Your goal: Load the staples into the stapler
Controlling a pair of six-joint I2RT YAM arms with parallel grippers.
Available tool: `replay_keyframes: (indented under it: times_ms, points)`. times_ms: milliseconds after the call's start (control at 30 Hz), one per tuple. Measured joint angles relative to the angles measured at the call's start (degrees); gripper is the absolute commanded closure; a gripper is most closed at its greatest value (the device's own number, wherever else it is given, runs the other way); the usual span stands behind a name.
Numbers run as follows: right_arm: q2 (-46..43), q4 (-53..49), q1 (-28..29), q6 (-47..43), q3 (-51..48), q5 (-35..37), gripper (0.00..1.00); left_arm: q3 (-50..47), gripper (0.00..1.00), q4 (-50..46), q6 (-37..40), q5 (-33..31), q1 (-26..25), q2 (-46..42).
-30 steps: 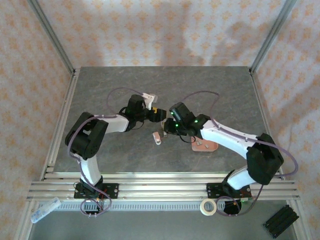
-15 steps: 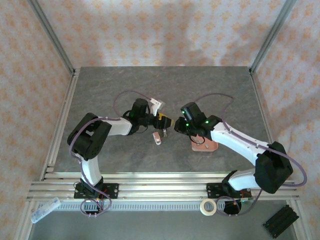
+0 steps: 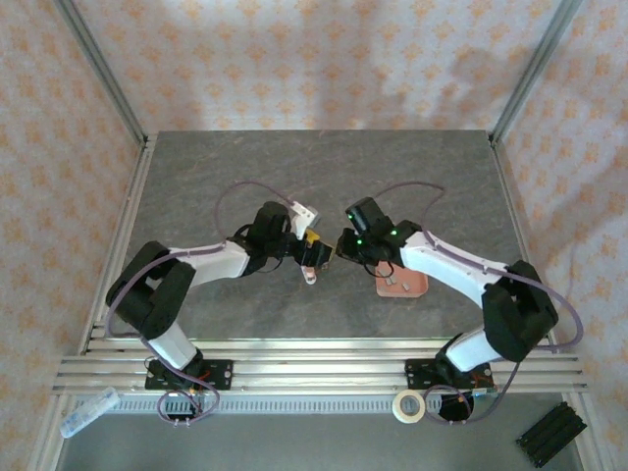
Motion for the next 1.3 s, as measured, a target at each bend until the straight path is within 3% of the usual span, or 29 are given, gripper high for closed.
replay_keyframes:
  times_ms: [267, 433, 567, 633, 700, 800, 833, 933, 1133, 1300]
  points:
    - [9.97, 3.72, 2.99, -1.03, 7.69, -1.99, 0.87, -5.66, 0.26, 3.19, -5.7, -9.9, 5.88, -6.95]
    - [15.32, 7.98, 4.31, 0.46, 3.82, -3.08, 0.88, -6.73, 0.26, 3.23, -6.12, -12.04, 5.84, -8.48]
    - [14.21, 12.63, 4.31, 2.03, 0.68, -3.93, 0.86, -7.5, 0.25, 2.89, -6.36, -13.86, 5.84, -8.61]
    - [13.64, 12.76, 4.24, 1.99, 0.63, -3.72, 0.77, -7.72, 0.23, 2.86, -6.54, -15.08, 5.84, -9.01]
    - [12.11, 11.93, 4.35, 0.9, 1.01, -2.86, 0.56, -8.33, 0.21, 2.47, -6.62, -17.38, 5.84, -10.62]
    - [8.41, 9.33, 4.28, -1.33, 1.42, 0.22, 0.32, -9.6, 0.15, 1.81, -6.56, -22.91, 5.9, -15.19]
    - [7.08, 8.79, 4.02, -2.08, 1.49, 1.29, 0.04, -10.14, 0.13, 1.66, -6.49, -25.09, 6.03, -17.05]
    - [1.62, 7.5, 1.95, -5.31, 1.49, 5.18, 0.0, -12.92, 0.0, 1.42, -5.25, -33.75, 7.1, -24.11]
    - [-11.43, 11.19, -7.02, -14.78, -5.11, 18.36, 0.0, -20.55, 0.0, 2.56, 0.57, -52.37, 9.7, -34.27]
    - [-20.09, 21.7, -14.1, -25.09, -19.39, 27.61, 0.0, -24.13, 0.0, 5.7, 6.49, -59.63, 12.46, -33.03]
